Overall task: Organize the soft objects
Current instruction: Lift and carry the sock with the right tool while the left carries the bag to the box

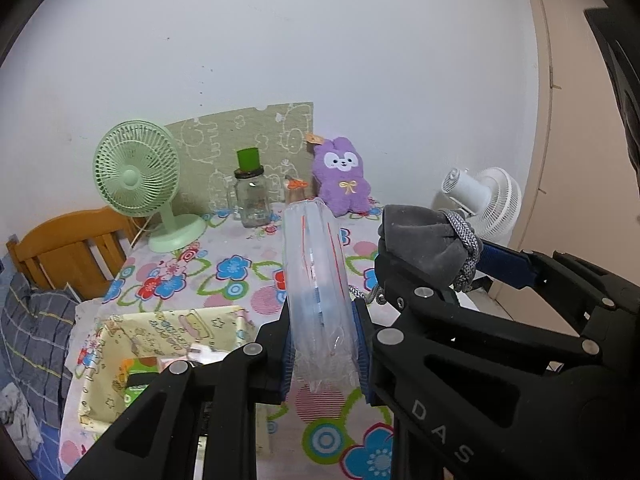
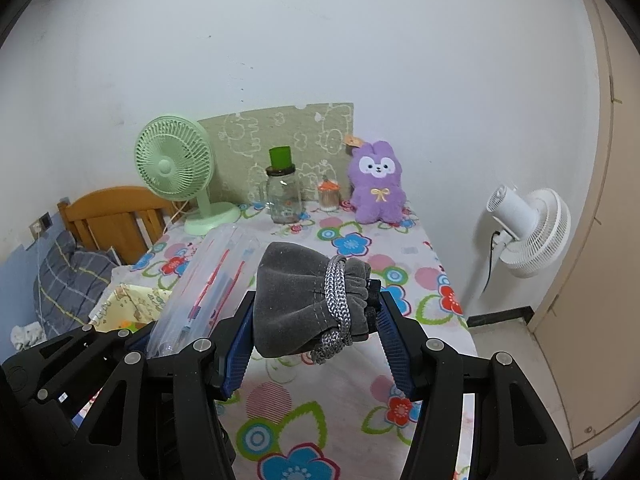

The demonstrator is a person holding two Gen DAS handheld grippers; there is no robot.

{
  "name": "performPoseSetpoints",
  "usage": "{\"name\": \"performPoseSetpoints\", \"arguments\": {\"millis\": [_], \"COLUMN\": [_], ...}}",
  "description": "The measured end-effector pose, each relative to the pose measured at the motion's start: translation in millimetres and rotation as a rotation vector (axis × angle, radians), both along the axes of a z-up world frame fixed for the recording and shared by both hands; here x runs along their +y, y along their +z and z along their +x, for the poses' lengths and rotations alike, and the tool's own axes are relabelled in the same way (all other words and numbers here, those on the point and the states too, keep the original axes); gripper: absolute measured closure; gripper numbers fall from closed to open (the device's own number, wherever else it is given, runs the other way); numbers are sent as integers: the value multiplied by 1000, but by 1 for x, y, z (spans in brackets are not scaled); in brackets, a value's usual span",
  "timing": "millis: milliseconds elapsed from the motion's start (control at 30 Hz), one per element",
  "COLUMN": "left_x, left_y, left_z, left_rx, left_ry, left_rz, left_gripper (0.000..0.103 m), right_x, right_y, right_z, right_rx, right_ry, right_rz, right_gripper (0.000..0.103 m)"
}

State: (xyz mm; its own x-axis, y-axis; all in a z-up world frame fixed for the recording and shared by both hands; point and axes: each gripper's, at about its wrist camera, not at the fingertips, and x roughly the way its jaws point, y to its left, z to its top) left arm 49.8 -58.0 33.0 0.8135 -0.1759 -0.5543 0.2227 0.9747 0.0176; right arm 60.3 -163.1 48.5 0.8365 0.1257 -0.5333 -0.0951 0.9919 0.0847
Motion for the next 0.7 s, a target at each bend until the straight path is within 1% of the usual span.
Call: {"name": "performPoseSetpoints", "arguments": {"millis": [267, 700], "left_x": [20, 57], "left_y": [1, -7], "left_z": [2, 8], "left_rx": [-6, 16], "left_ry": [14, 66], "left_rz": [-2, -1], "left_gripper": [78, 78], "right_x": [20, 60], "right_y": [3, -2], "right_z": [3, 13], "right_rx": [-7, 12], "right_ry": [17, 72], "right_rz": [-6, -15], "right_gripper": [42, 42]}}
